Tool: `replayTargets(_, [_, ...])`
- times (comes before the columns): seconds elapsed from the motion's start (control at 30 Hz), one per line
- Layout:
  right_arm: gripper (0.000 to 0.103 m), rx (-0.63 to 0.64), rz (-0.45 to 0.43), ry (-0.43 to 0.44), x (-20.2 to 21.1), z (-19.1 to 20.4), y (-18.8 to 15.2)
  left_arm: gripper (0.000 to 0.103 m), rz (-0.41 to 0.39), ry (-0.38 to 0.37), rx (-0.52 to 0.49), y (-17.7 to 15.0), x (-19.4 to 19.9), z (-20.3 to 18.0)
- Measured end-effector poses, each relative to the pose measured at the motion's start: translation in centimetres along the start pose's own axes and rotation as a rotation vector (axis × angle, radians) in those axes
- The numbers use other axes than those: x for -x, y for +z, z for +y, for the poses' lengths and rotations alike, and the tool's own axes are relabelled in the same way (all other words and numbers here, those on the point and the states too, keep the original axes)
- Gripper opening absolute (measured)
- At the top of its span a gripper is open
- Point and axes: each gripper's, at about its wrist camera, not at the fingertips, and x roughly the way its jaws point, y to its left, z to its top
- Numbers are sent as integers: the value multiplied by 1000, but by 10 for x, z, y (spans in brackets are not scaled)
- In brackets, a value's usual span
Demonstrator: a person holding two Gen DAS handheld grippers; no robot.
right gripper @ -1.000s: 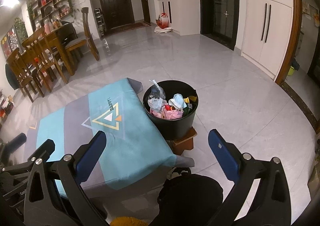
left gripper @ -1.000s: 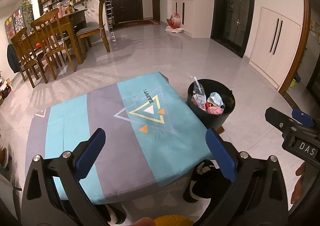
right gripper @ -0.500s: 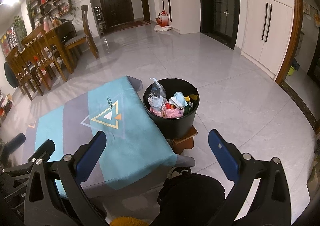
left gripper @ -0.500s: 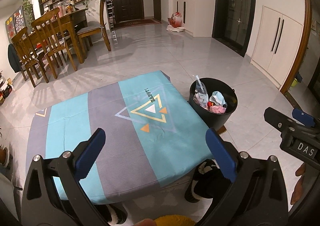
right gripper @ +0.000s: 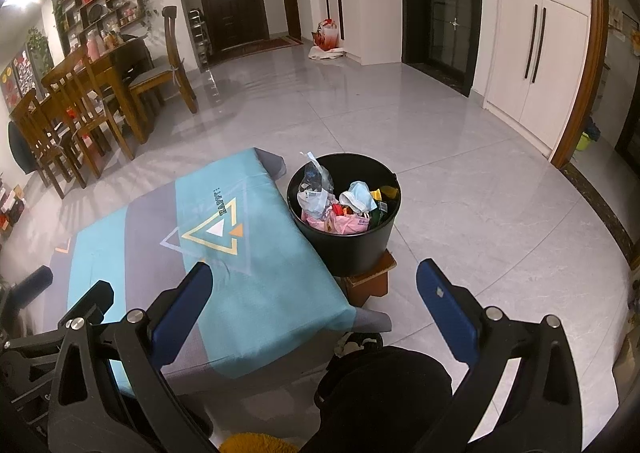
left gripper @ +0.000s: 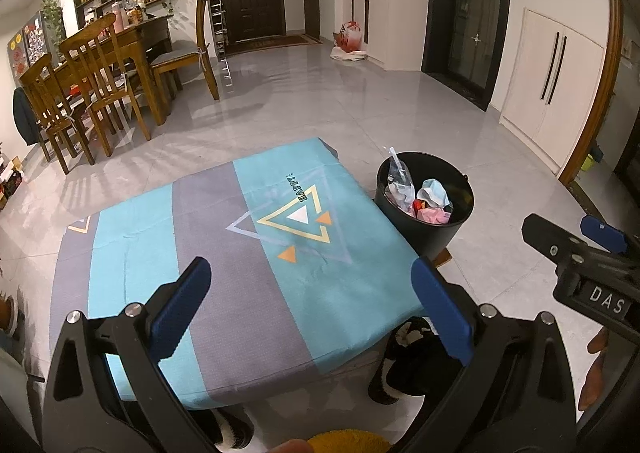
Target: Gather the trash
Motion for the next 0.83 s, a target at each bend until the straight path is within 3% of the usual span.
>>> replayTargets(0.83, [100,-12,1,-9,-4,-9,1,100,-8,-6,-6,3,-6,-4])
